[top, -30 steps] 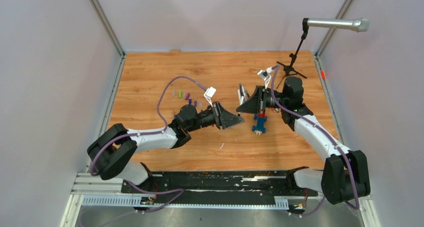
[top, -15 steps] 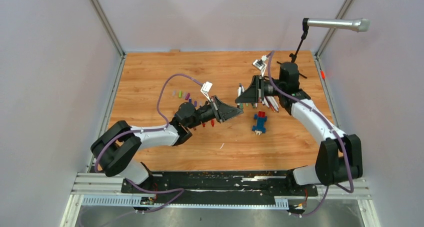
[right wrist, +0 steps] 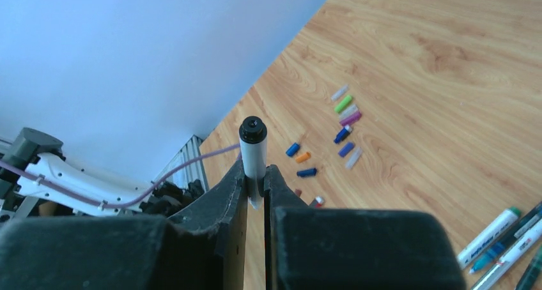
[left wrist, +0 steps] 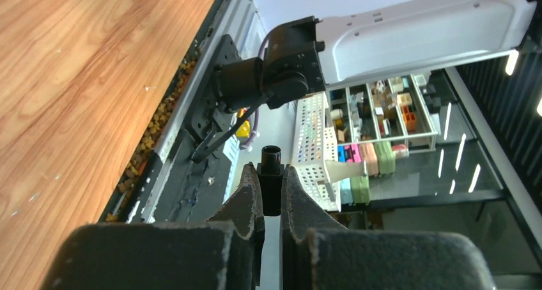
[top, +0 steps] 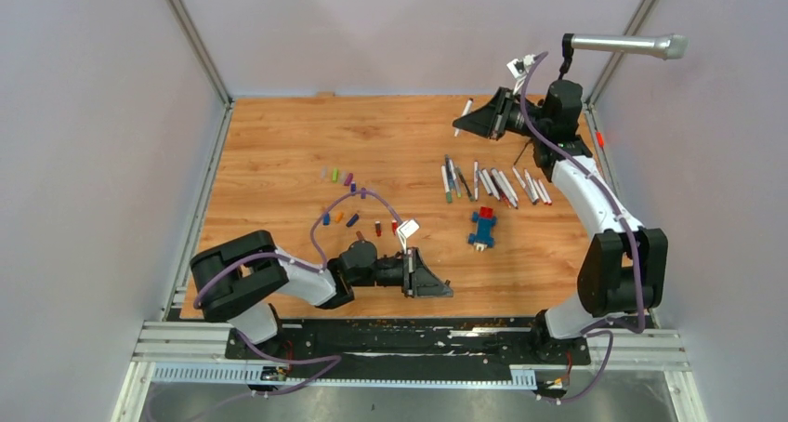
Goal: Open the pen caps
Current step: Open the pen cap from the pen, then place the pen at the center of the board.
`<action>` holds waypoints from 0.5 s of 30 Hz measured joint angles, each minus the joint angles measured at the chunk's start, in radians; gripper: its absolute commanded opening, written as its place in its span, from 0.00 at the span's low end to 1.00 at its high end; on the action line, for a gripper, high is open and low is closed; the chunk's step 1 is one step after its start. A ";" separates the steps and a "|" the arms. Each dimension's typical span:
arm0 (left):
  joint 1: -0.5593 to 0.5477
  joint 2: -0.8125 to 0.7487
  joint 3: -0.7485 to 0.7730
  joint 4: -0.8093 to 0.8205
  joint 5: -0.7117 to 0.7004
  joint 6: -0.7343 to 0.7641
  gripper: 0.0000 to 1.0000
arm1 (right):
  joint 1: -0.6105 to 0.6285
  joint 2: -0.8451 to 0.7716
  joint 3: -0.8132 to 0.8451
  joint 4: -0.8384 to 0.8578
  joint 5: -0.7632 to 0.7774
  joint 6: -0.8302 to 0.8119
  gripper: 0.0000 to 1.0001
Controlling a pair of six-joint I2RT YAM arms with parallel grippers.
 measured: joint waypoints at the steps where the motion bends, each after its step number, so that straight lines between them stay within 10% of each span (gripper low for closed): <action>1: 0.000 0.004 -0.011 0.009 -0.006 -0.006 0.00 | 0.001 -0.008 -0.017 -0.003 0.003 -0.023 0.00; 15: 0.000 -0.257 0.166 -0.650 -0.229 0.360 0.00 | -0.177 -0.164 -0.232 -0.656 0.071 -0.805 0.00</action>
